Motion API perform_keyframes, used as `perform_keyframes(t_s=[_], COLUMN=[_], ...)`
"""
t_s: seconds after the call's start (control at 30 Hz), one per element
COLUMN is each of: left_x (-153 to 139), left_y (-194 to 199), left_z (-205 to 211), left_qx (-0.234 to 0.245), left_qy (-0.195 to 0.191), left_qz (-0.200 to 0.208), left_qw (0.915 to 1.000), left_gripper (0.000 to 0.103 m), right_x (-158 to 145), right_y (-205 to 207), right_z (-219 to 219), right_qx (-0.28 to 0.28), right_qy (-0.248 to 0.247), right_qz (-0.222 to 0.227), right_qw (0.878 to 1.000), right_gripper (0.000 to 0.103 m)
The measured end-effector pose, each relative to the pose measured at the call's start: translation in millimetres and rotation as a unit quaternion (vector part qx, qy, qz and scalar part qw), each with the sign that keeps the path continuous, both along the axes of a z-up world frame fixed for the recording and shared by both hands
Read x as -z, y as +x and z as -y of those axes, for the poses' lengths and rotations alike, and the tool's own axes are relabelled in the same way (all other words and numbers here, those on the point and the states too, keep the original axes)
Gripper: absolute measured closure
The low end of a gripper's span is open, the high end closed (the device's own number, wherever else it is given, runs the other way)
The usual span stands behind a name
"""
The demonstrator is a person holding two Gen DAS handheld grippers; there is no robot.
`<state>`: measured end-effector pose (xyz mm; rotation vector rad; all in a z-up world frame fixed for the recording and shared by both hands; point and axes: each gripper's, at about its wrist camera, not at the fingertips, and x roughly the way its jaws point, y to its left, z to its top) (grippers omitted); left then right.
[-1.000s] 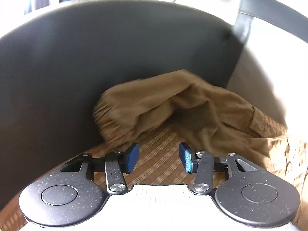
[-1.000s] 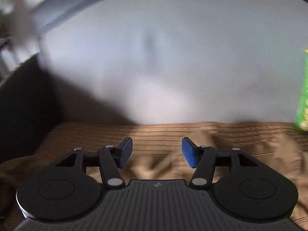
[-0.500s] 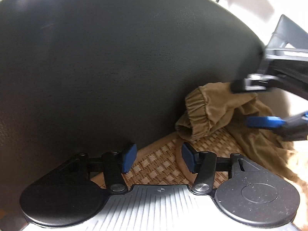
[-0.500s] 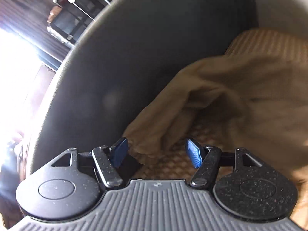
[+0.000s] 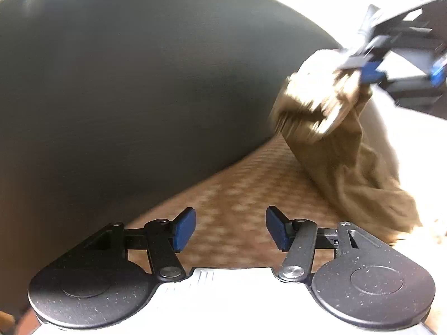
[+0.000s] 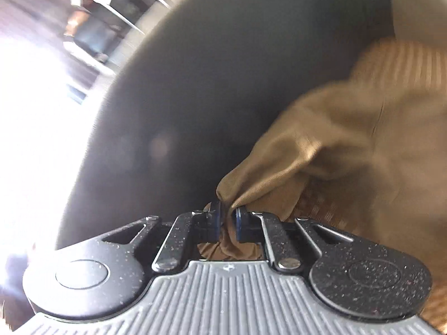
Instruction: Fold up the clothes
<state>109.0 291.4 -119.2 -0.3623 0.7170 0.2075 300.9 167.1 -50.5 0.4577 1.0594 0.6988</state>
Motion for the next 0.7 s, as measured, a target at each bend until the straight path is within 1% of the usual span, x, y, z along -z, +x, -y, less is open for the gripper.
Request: perform_keyframes(t_s=[0.07, 0.13, 0.17, 0.27, 0.3, 0.37, 0.43, 0.5, 0.63, 0.7], left_x=[-7, -14, -17, -22, -22, -20, -18, -14, -3, 2], left_y=[12, 25, 30, 46, 53, 66, 79, 93, 111, 112], left_z=[28, 60, 77, 130, 145, 174, 193, 207, 232, 230], left_qx=[0.025, 0.051, 0.067, 0.106, 0.107, 0.107, 0.108, 0.099, 0.097, 0.099], left_qy=[-0.004, -0.002, 0.005, 0.042, 0.057, 0.088, 0.097, 0.123, 0.156, 0.168], left_qz=[0.019, 0.035, 0.04, 0.044, 0.039, 0.027, 0.014, 0.001, -0.013, -0.017], left_qw=[0.9995, 0.9981, 0.9969, 0.9925, 0.9919, 0.99, 0.9893, 0.9874, 0.9828, 0.9807], left_gripper=[0.028, 0.026, 0.025, 0.023, 0.023, 0.023, 0.023, 0.023, 0.023, 0.022], right_x=[-28, -55, -67, -93, -98, -104, -105, -109, -106, -102], right_y=[-3, -8, -10, -15, -17, -20, -22, -29, -32, -38], right_z=[29, 69, 89, 149, 166, 196, 226, 252, 284, 301], right_qx=[-0.001, 0.022, 0.033, 0.072, 0.084, 0.107, 0.123, 0.135, 0.154, 0.162], right_qy=[0.022, 0.034, 0.036, 0.051, 0.059, 0.075, 0.085, 0.094, 0.11, 0.122], right_qz=[0.018, 0.038, 0.048, 0.067, 0.072, 0.079, 0.084, 0.085, 0.083, 0.079], right_qw=[1.0, 0.998, 0.998, 0.994, 0.992, 0.988, 0.985, 0.983, 0.978, 0.976], right_gripper=[0.092, 0.092, 0.092, 0.092, 0.092, 0.092, 0.092, 0.092, 0.092, 0.092])
